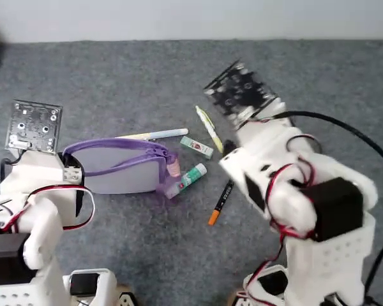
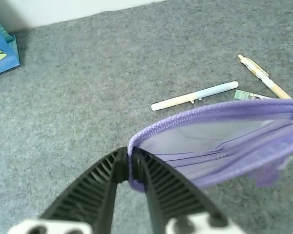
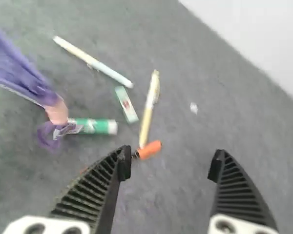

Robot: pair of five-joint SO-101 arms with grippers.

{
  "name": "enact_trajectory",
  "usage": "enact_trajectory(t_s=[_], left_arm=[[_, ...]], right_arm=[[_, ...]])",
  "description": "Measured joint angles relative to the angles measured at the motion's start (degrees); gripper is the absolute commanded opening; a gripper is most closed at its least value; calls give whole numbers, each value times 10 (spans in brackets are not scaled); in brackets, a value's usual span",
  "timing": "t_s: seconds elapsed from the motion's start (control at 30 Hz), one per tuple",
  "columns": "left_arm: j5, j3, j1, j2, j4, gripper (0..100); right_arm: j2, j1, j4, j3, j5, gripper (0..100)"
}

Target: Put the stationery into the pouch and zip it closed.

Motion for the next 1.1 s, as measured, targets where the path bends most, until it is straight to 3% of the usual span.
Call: enact_trajectory(t_s=[0.23, 0.37, 0.57, 0.67, 1.1], left_arm=[[19, 1, 0, 0, 0, 11], [31, 1, 0, 0, 0, 11], [33, 1, 0, 0, 0, 11], [33, 1, 0, 0, 0, 11], [33, 1, 0, 0, 0, 11]], right_arm=[[79, 50, 0, 125, -10, 233], [170, 54, 0, 138, -114, 234], [341, 52, -1, 138, -328, 236], [418, 54, -4, 131, -390, 236], [616, 51, -4, -19, -418, 235]])
